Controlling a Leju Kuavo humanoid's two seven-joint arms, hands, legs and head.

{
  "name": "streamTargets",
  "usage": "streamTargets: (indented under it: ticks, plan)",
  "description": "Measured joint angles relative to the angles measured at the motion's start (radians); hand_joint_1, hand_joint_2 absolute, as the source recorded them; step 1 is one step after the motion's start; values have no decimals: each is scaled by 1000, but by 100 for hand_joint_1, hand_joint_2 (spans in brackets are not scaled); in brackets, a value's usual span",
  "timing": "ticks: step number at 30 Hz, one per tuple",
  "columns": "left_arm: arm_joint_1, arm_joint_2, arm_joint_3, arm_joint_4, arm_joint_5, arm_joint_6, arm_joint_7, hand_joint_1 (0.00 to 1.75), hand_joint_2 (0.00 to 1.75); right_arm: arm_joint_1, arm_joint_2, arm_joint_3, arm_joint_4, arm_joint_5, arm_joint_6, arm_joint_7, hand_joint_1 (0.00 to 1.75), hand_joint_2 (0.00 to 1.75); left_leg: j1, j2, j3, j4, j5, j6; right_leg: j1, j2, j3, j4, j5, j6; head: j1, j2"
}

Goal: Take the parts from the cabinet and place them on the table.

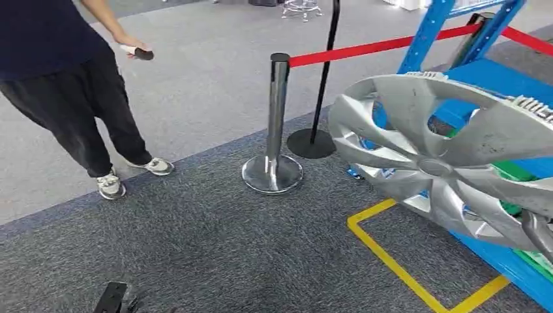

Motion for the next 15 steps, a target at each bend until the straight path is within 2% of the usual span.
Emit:
streamTargets:
  ticks: [1,2,3,4,5,6,7,8,9,12,13,14,15]
  plan:
    - [-3,-3,0,0,-1,-2,-4,0,175,0,0,0,1,-1,0,0,175,175,-1,-9,0,0,0,2,1,12,-45,93,-42,2,3,0]
    - [-5,-5,0,1,-3,-6,-8,0,175,0,0,0,2,0,0,0,175,175,-2,-20,-1,1,0,3,1,15,-89,179,-71,3,3,0]
    - [-6,-7,0,4,-4,-8,-9,0,175,1,0,0,5,0,1,0,175,175,-3,-30,0,1,-1,3,2,16,-118,227,-79,3,3,0]
    - [-7,-10,0,5,-5,-11,-9,0,175,1,0,0,7,-1,1,1,175,175,-3,-41,1,1,-1,3,2,16,-122,223,-61,2,3,0]
    - [-8,-11,-1,7,-6,-13,-10,0,175,0,0,0,8,0,1,1,175,175,-3,-52,3,1,-1,3,2,16,-102,172,-22,1,4,0]
    - [-9,-14,-1,8,-6,-15,-10,0,175,0,0,0,8,-1,2,1,175,175,-2,-65,6,1,-1,2,0,20,-62,84,28,0,3,0]
    - [-11,-15,-1,8,-8,-17,-10,0,175,0,0,0,8,0,2,1,175,175,0,-74,9,2,-2,0,-3,35,-14,-16,75,0,4,0]
    - [-12,-15,0,8,-8,-18,-10,0,175,-2,0,0,8,0,2,0,175,175,1,-84,8,3,-3,-5,-8,75,14,-75,78,2,4,0]
    - [-15,-14,0,9,-8,-18,-10,0,175,-3,0,0,10,-1,2,0,175,175,-4,-95,1,12,-5,-12,-8,84,29,-90,72,0,2,0]
    - [-10,-14,-1,10,-8,-17,-10,0,175,-5,0,1,10,0,3,0,175,175,5,-117,-8,3,8,-31,1,59,22,-82,76,-18,2,0]
    - [-9,-12,-1,10,-8,-14,-9,0,175,-7,0,1,10,0,2,0,175,175,5,-114,-11,6,4,-35,-4,49,25,-89,81,-27,2,0]
    - [-9,-13,-2,10,-8,-14,-9,0,175,-11,0,1,10,0,2,0,175,175,0,-64,-20,28,-14,-39,-3,40,26,-90,81,-34,-2,0]
    - [-13,-13,-1,10,-8,-13,-8,0,175,-11,0,1,10,0,2,0,175,175,-1,-33,-50,87,-51,-44,-1,29,26,-90,80,-41,-8,0]
